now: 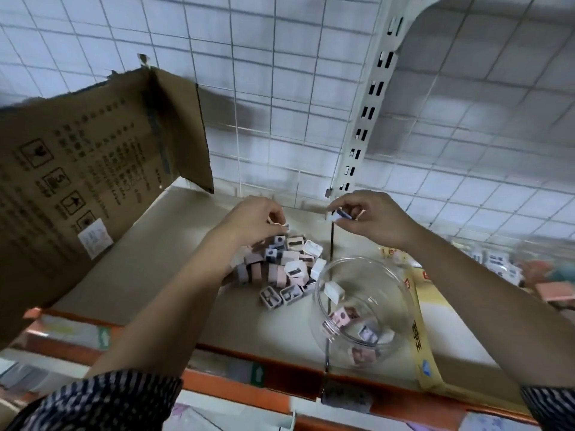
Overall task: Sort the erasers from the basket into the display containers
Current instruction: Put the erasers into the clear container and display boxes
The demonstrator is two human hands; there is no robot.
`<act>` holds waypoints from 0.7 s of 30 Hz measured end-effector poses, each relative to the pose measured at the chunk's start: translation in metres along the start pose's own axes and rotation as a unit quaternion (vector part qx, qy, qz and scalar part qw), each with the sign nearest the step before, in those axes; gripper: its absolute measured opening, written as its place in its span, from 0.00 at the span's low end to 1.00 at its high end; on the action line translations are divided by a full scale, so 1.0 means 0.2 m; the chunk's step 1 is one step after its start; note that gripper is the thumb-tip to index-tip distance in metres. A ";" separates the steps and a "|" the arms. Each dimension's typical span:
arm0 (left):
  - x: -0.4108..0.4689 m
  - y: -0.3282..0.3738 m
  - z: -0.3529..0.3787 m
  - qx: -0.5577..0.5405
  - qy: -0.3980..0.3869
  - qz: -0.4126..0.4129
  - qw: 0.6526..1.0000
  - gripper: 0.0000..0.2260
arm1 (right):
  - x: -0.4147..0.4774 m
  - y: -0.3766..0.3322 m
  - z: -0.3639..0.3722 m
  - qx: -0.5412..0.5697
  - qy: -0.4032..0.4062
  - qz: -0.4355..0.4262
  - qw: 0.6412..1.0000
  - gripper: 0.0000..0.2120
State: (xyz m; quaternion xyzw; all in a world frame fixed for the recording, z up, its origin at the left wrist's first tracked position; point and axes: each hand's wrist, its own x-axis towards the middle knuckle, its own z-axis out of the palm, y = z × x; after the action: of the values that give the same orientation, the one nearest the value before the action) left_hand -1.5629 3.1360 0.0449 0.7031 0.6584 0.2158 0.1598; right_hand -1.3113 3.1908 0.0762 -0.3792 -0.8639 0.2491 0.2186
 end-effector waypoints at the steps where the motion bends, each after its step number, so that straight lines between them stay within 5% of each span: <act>1: 0.01 0.01 0.01 -0.004 -0.007 0.002 1.000 0.06 | -0.04 -0.01 -0.02 0.019 0.009 0.006 1.000 0.09; 8: 0.07 0.02 0.03 0.028 -0.006 0.009 1.000 0.03 | -0.27 -0.10 -0.14 0.185 0.049 0.060 0.980 0.08; 21: 0.05 0.08 0.00 -0.030 0.117 0.003 0.993 0.03 | -0.53 -0.21 -0.15 0.364 0.062 -0.013 0.929 0.09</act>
State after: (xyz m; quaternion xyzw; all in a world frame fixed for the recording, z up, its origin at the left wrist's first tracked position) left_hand -1.5477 3.1444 0.0536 0.6698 0.6637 0.3167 0.1026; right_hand -1.2517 3.0937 0.1051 -0.2773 -0.7035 0.5195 0.3979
